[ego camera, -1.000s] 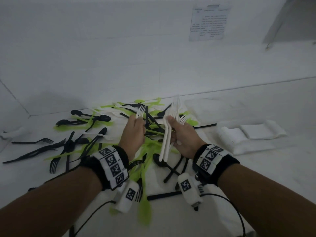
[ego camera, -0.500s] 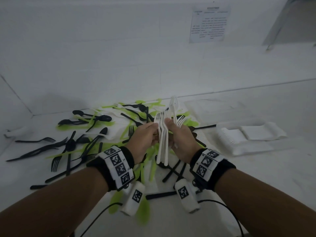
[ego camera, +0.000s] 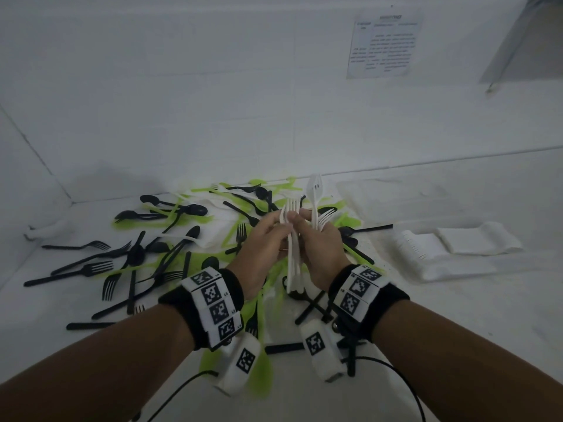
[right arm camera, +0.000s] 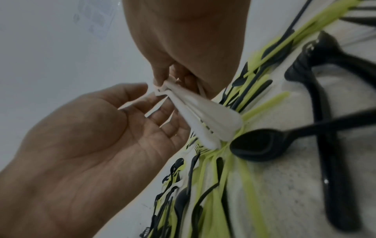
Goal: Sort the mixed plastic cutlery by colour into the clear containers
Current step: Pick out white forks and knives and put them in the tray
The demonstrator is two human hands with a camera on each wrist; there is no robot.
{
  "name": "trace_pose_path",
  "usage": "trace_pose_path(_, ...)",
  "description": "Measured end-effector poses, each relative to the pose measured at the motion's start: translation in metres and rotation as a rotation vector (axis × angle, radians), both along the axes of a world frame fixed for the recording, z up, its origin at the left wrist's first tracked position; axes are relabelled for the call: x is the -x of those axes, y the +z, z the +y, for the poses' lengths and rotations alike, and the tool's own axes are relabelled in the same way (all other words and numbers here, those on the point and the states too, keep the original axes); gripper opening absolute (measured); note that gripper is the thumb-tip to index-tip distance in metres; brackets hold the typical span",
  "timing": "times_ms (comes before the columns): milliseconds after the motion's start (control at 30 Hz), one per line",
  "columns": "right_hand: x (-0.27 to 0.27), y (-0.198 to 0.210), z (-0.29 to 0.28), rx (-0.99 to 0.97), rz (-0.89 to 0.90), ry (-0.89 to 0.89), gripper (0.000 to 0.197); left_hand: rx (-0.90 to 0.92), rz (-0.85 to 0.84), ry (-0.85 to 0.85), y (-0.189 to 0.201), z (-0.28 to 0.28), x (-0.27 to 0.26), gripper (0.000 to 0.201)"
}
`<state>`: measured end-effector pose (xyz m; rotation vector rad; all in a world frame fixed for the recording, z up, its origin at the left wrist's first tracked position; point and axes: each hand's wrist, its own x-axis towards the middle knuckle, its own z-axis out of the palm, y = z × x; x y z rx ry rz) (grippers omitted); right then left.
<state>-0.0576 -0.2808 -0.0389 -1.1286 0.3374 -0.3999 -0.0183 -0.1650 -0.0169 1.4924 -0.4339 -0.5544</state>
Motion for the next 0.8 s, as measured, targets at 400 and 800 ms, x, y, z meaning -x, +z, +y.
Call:
trace_pose_path(400,0.001,0.003,0.008,0.135,0.195,0.096,0.033,-0.099,-0.156,0.042,-0.008,-0.002,-0.006,0.022)
trace_pose_path(800,0.004,0.007,0.016,0.378,0.148,0.110,0.011,0.062,0.105,0.253,-0.002,-0.003,-0.033,0.044)
